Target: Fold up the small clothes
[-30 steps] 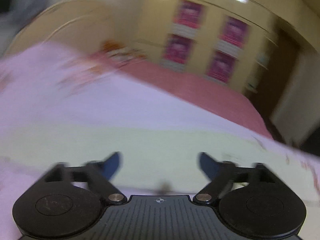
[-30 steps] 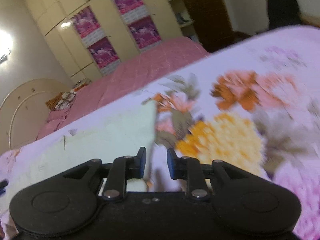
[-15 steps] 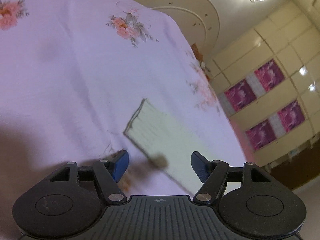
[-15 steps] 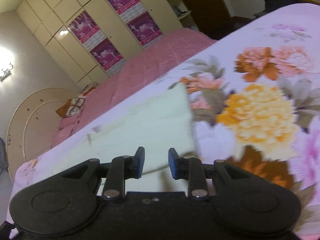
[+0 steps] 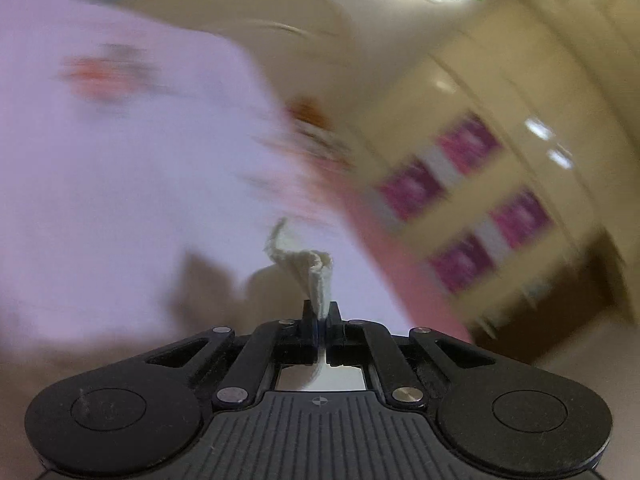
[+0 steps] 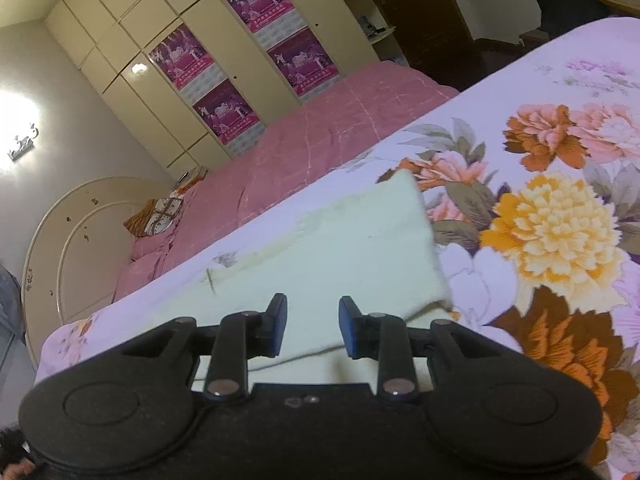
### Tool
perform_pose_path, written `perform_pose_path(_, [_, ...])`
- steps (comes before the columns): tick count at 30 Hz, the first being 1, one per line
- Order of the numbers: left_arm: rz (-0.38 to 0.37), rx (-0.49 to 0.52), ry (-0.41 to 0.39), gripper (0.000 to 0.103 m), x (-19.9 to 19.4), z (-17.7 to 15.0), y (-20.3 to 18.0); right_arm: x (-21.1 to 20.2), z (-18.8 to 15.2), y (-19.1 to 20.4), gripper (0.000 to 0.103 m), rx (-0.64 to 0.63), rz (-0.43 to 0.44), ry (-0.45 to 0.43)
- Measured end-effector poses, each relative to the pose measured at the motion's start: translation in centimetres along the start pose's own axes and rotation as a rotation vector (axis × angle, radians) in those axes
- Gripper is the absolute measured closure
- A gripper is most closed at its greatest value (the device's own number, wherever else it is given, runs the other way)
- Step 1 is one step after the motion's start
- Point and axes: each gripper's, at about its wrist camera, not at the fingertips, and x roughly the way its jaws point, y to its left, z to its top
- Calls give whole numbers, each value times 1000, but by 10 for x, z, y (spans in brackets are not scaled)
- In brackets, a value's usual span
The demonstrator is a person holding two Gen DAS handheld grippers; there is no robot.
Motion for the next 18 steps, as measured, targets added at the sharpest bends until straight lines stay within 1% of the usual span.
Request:
perform_pose_path(2, [-72,78,43,100,16,-16,-49,-1,-1,-10,74,12,-5,3])
perform_pose_path(4, [-143,154,106,100,34,-41,-103,-5,-1,-20,74,29,-8,1])
perform_pose_path(6, [-197,255,180,100,51,-77,-158,-10,1,-31,74,42,-11,-4])
perform_pose_path(8, [-238,367,257,100,68,-123,-209,-15,5,-43,74,59,-13,-13])
perform_pose_path(11, [-262,453,370,100,90,-193,-261,-25,12,-61,74,90,-15,-28])
perform_pose_path(13, [-263,525,423,100,102,-237,-289,-33,17,-74,73,106,-15,-40])
perform_pose_path(16, [-230,662,481,100,118,-291,-318,-39,23,-91,73,129,-6,-45])
perform_pose_path(18, [-213,713,507,100,125,-312,-330,-40,23,-101,73,139,2,-40])
